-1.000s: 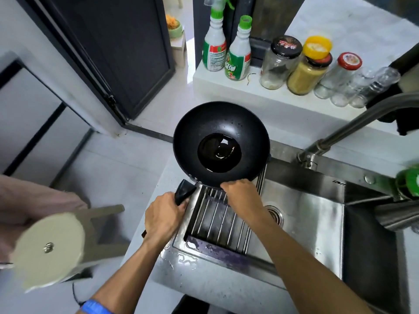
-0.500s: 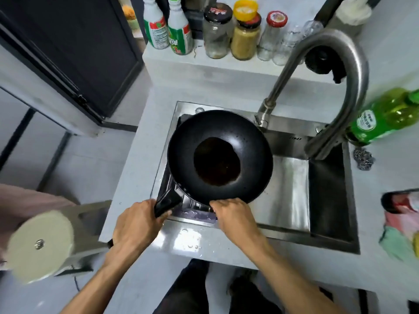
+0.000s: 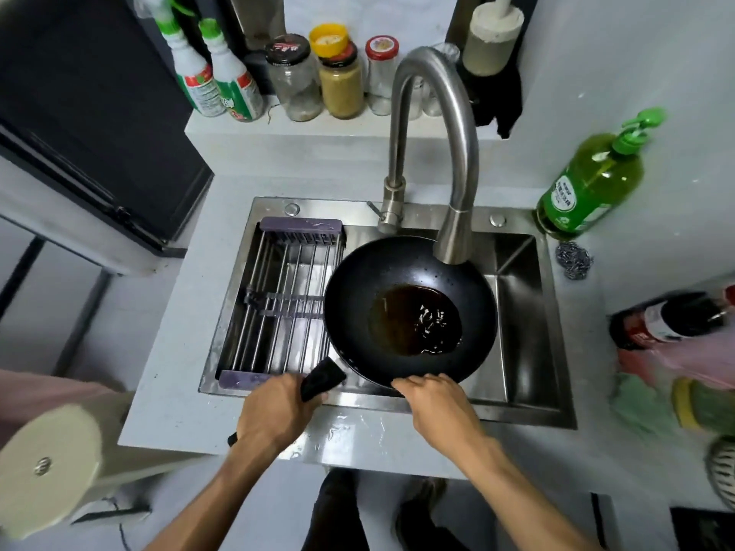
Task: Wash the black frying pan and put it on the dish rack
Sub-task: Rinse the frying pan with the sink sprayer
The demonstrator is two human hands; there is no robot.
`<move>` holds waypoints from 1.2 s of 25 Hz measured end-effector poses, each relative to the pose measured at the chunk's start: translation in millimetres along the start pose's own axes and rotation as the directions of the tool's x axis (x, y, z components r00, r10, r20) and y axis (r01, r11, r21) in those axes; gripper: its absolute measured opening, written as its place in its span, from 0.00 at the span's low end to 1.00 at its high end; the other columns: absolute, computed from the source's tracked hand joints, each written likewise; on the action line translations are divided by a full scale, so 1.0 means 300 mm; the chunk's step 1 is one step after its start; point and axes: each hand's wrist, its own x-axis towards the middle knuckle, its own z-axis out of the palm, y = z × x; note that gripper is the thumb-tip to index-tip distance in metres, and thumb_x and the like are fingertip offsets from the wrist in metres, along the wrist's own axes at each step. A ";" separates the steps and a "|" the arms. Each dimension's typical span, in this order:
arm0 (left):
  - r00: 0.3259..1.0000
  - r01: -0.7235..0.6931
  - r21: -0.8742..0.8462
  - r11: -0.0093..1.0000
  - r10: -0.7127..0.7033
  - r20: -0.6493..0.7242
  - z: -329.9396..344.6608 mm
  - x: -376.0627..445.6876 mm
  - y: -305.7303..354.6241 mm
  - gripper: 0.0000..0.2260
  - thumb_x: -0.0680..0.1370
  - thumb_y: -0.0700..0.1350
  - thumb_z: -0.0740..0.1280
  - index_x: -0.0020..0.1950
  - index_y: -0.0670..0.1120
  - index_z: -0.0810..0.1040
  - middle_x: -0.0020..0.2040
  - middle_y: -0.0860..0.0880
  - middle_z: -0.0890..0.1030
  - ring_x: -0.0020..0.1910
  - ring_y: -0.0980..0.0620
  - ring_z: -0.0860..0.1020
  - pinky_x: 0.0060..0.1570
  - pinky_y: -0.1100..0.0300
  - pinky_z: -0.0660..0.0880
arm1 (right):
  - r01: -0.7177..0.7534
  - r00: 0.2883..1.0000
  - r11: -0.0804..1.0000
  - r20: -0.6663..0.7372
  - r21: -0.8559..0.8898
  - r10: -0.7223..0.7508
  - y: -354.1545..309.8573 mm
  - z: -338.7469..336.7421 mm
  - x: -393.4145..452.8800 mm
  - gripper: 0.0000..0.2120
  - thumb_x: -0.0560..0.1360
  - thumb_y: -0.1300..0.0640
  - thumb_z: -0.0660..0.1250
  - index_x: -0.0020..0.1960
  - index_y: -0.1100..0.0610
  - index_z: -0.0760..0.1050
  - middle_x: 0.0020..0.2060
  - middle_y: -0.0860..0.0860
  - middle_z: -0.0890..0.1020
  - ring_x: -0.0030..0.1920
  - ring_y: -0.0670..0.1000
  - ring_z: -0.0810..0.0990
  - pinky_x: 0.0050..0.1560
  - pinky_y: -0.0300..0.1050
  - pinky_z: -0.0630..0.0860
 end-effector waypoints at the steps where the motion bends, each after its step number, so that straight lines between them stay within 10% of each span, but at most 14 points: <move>1: 1.000 -0.008 0.005 1.000 0.008 0.002 0.025 0.039 0.014 0.13 0.74 0.61 0.68 0.43 0.52 0.73 0.34 0.53 0.77 0.31 0.52 0.75 0.31 0.59 0.68 | -0.013 1.000 1.000 0.008 0.023 0.013 0.034 -0.010 0.001 0.21 0.71 0.69 0.64 0.60 0.52 0.79 0.50 0.50 0.85 0.50 0.55 0.82 0.53 0.49 0.76; 8: 0.996 -0.031 0.081 0.996 0.024 0.085 0.217 0.301 0.014 0.17 0.74 0.62 0.67 0.49 0.50 0.77 0.40 0.51 0.82 0.37 0.51 0.81 0.41 0.56 0.81 | -0.276 0.912 0.861 -0.165 0.427 0.375 0.249 -0.124 0.019 0.15 0.80 0.54 0.65 0.66 0.52 0.77 0.61 0.47 0.81 0.59 0.51 0.80 0.58 0.46 0.77; 13: 0.997 -0.020 0.102 0.995 0.012 0.080 0.295 0.342 0.037 0.20 0.73 0.65 0.67 0.48 0.47 0.77 0.41 0.50 0.82 0.35 0.54 0.79 0.37 0.61 0.78 | -0.142 0.783 0.704 -0.357 0.696 0.510 0.278 -0.351 0.116 0.19 0.76 0.54 0.72 0.66 0.49 0.75 0.49 0.42 0.80 0.41 0.38 0.78 0.39 0.27 0.73; 18: 0.977 -0.211 0.470 0.857 0.198 0.076 0.284 0.330 0.064 0.18 0.80 0.58 0.60 0.62 0.46 0.72 0.52 0.49 0.78 0.46 0.52 0.79 0.44 0.60 0.77 | -0.035 0.812 0.673 -0.371 0.739 0.450 0.234 -0.510 0.266 0.21 0.74 0.43 0.72 0.63 0.46 0.70 0.47 0.43 0.76 0.37 0.40 0.72 0.40 0.39 0.71; 22: 0.953 -0.300 0.416 0.859 0.249 0.173 0.209 0.299 0.115 0.19 0.79 0.53 0.64 0.66 0.47 0.68 0.60 0.47 0.75 0.58 0.46 0.75 0.55 0.52 0.73 | -0.129 0.790 0.740 -0.383 0.660 0.479 0.215 -0.549 0.326 0.14 0.74 0.47 0.73 0.52 0.56 0.78 0.42 0.51 0.81 0.42 0.52 0.80 0.48 0.54 0.79; 26: 0.938 -0.340 0.048 0.939 0.342 -0.050 0.021 0.408 0.273 0.13 0.77 0.49 0.64 0.60 0.47 0.72 0.56 0.47 0.75 0.55 0.45 0.76 0.51 0.51 0.74 | -0.166 0.814 0.711 -0.312 0.684 0.490 0.211 -0.571 0.300 0.12 0.74 0.49 0.74 0.50 0.55 0.79 0.42 0.53 0.83 0.43 0.53 0.83 0.48 0.54 0.81; 30: 0.792 -0.494 0.294 0.818 0.563 -0.235 -0.214 0.626 0.482 0.22 0.76 0.49 0.64 0.68 0.44 0.67 0.64 0.45 0.69 0.62 0.44 0.69 0.56 0.48 0.71 | -0.173 0.819 0.715 -0.305 0.677 0.487 0.211 -0.574 0.310 0.08 0.74 0.50 0.74 0.50 0.51 0.79 0.41 0.50 0.84 0.42 0.49 0.84 0.48 0.48 0.81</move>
